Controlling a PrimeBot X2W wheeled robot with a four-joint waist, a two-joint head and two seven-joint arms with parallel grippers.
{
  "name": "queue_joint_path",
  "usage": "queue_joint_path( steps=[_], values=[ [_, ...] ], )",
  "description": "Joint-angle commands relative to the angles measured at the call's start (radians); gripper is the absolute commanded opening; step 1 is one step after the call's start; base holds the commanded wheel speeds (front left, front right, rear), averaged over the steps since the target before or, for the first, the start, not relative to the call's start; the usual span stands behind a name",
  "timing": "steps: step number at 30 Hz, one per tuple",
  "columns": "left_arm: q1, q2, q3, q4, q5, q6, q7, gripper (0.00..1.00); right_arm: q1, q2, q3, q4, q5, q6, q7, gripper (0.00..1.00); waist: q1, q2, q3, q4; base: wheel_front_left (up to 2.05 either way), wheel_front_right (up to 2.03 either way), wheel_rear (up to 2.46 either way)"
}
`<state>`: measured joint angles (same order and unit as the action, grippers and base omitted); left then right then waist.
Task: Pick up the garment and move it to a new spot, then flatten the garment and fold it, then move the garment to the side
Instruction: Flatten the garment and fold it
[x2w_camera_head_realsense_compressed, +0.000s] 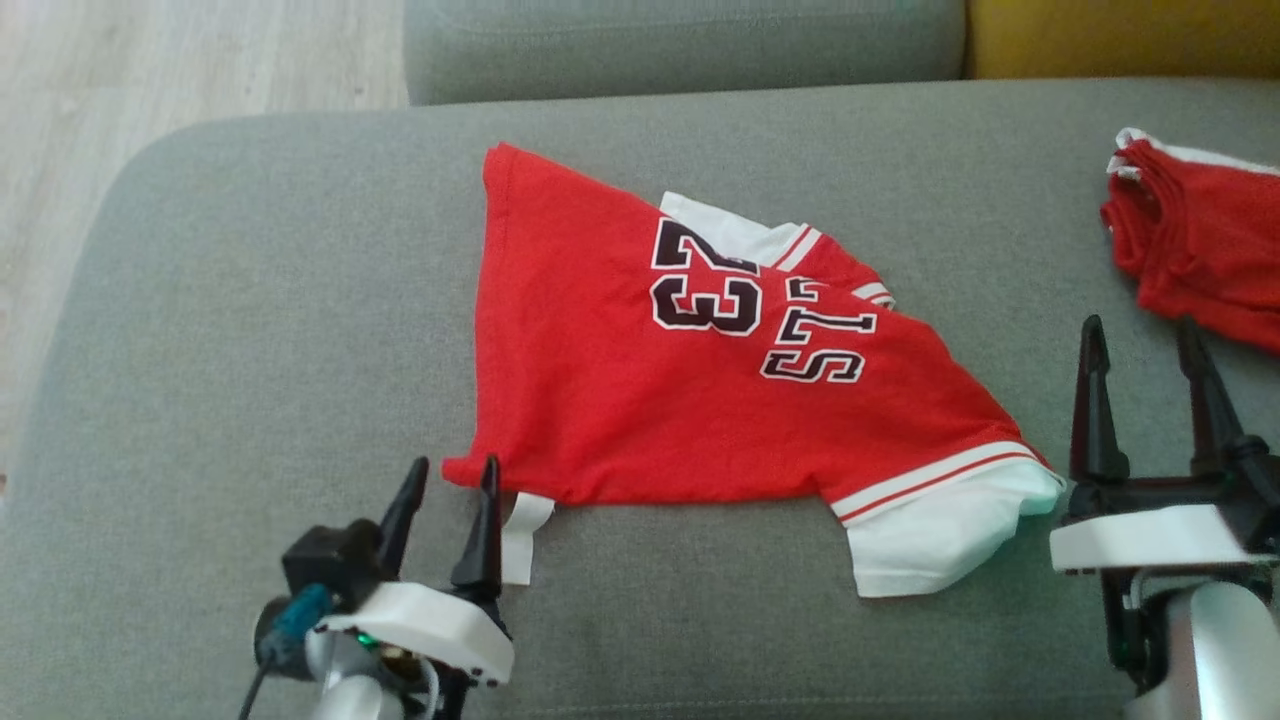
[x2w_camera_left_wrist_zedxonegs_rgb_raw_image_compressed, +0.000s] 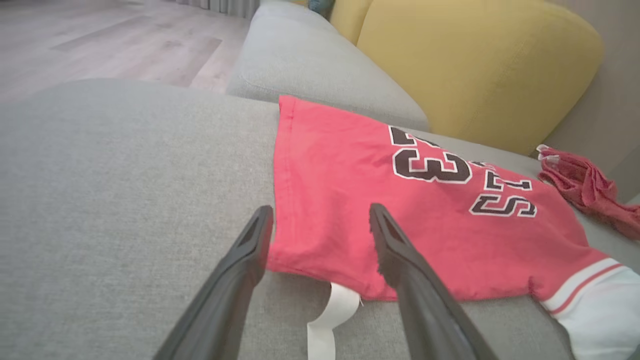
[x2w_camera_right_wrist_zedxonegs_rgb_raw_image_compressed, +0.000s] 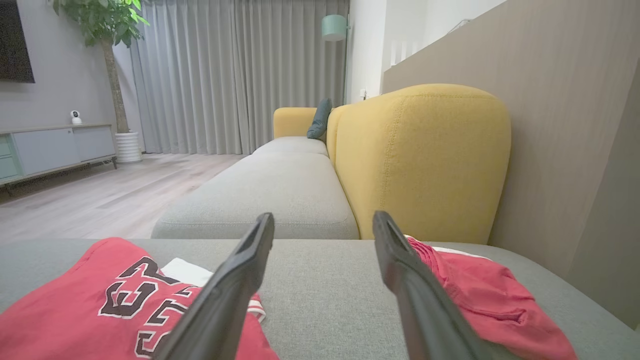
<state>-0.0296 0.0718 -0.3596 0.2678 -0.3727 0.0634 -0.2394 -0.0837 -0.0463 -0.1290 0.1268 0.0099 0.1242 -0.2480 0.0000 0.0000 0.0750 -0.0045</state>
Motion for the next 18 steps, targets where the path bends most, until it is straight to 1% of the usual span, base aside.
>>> queue_joint_path(
  steps=[1,7,12,18],
  values=[
    [-0.049,0.006,0.044,-0.042,-0.002,0.007,-0.01,1.0,-0.006,-0.004,0.024,-0.039,0.007,0.007,-0.01,1.0,0.0,0.0,-0.012,0.003,0.0,0.0,0.0],
    [-0.047,0.005,0.061,-0.06,-0.005,0.016,-0.016,1.0,0.006,-0.004,0.068,-0.039,0.038,0.007,-0.011,1.0,0.0,0.0,-0.054,0.004,0.0,0.0,0.0],
    [-0.038,0.002,0.069,-0.056,-0.011,0.017,-0.02,1.0,0.029,-0.004,0.122,-0.01,0.081,0.007,-0.012,1.0,0.0,0.0,-0.084,0.006,0.0,0.0,0.0],
    [-0.037,-0.004,0.074,-0.054,-0.012,0.016,-0.022,1.0,0.049,-0.004,0.143,0.018,0.116,0.007,-0.013,1.0,0.0,0.0,-0.1,0.013,0.0,0.0,0.0]
  ],
)
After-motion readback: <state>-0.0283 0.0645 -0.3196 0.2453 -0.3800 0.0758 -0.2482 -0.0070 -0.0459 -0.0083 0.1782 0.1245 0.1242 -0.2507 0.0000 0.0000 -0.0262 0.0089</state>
